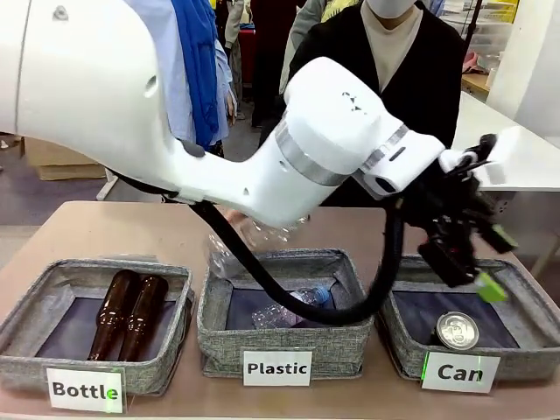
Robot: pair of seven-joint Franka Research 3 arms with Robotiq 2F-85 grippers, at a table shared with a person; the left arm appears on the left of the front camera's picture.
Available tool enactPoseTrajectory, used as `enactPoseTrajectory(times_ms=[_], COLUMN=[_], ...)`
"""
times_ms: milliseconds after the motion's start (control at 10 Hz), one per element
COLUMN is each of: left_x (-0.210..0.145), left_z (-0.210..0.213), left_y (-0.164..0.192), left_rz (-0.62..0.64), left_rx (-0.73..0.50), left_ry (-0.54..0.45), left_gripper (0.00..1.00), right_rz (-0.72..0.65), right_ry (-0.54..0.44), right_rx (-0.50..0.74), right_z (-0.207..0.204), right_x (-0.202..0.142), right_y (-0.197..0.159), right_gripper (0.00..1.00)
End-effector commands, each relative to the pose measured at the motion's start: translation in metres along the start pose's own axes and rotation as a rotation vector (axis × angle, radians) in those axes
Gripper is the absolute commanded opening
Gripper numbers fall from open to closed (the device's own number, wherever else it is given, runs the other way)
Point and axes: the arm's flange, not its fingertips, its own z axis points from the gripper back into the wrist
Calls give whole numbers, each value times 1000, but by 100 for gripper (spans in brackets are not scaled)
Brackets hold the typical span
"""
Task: Sort the can waste into the basket.
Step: Pick up the can waste from the table and place it in the right Fabric basket.
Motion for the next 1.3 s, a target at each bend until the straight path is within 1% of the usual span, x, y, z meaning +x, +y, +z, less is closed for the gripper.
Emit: enactPoseTrajectory(times_ms=[0, 100, 300, 600, 900, 1000, 1200], left_x=[0, 1, 1, -1, -5, -9, -16], left_z=[-18, -16, -9, -9, -7, 2, 49], left_y=[-5, -3, 7, 12, 16, 15, 6], left_rz=[-21, -9, 78, 100, 107, 98, 98], left_rx=[-92, -5, 93, 145, 163, 199, 304], left_ry=[-231, -230, -253, -226, -211, -203, -116], left_gripper=[100, 100, 100, 100, 100, 100, 100], right_rz=[-90, -88, -126, -110, -101, -86, -86], right_ry=[-19, -29, -33, -45, -39, -13, 78], right_rx=[6, 11, 33, 38, 30, 34, -43], right_z=[14, 15, 20, 20, 17, 9, -36], right_x=[1, 1, 6, 4, 4, 5, 15], right_y=[-2, -1, -10, -7, -5, -2, 7], right_gripper=[100, 100, 100, 100, 100, 100, 100])
